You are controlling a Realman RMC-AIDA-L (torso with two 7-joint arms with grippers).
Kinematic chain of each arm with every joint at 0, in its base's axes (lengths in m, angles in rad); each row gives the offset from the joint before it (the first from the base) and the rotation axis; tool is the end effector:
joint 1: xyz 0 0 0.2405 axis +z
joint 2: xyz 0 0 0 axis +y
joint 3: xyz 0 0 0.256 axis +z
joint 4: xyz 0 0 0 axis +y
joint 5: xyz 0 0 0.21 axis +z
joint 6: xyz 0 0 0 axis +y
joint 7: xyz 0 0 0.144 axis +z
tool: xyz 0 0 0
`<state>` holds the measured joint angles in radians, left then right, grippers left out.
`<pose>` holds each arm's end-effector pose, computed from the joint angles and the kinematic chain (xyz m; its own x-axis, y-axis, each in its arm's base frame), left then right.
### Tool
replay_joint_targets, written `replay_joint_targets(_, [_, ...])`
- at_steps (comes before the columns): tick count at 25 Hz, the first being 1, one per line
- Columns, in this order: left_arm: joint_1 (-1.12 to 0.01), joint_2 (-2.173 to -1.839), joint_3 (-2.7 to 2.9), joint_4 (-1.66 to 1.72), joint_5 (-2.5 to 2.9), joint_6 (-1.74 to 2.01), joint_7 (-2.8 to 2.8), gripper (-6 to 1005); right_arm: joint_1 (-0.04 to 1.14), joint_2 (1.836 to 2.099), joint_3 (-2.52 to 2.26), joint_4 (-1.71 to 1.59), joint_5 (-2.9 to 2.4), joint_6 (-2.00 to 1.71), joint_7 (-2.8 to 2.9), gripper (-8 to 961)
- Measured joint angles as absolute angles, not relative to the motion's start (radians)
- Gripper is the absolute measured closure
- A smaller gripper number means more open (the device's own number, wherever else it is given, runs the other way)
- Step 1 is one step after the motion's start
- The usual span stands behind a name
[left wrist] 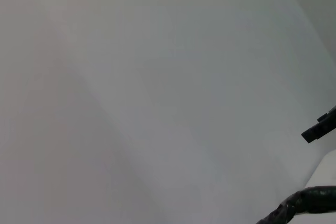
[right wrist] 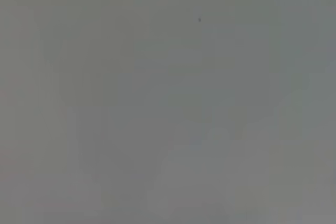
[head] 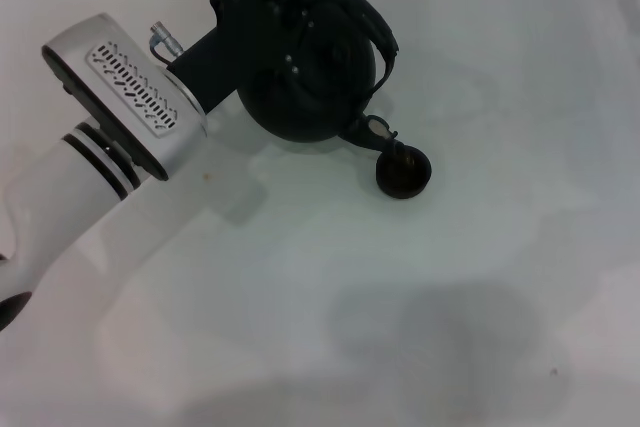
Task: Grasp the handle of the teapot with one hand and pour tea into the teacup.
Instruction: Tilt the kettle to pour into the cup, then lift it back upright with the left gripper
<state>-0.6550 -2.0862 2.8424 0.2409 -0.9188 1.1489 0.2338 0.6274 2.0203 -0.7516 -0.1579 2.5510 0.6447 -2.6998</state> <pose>-0.2167 0.3449 -0.0960 0.8586 -0.3724 0.3522 0.0777 -0.5847 -0.8075 0.3627 0.4095 0.0454 0.6257 -0.2151 -0.7499 -0.7526 0.0867 -0.6528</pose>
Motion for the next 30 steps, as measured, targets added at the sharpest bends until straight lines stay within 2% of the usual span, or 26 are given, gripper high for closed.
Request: replay_joint_targets(30, [-0.654,-2.085,2.842,0.242,-0.918,1.149,0.273,890,0.627,2.017,-0.752,-0.159,2.551,0.644,-2.700,122])
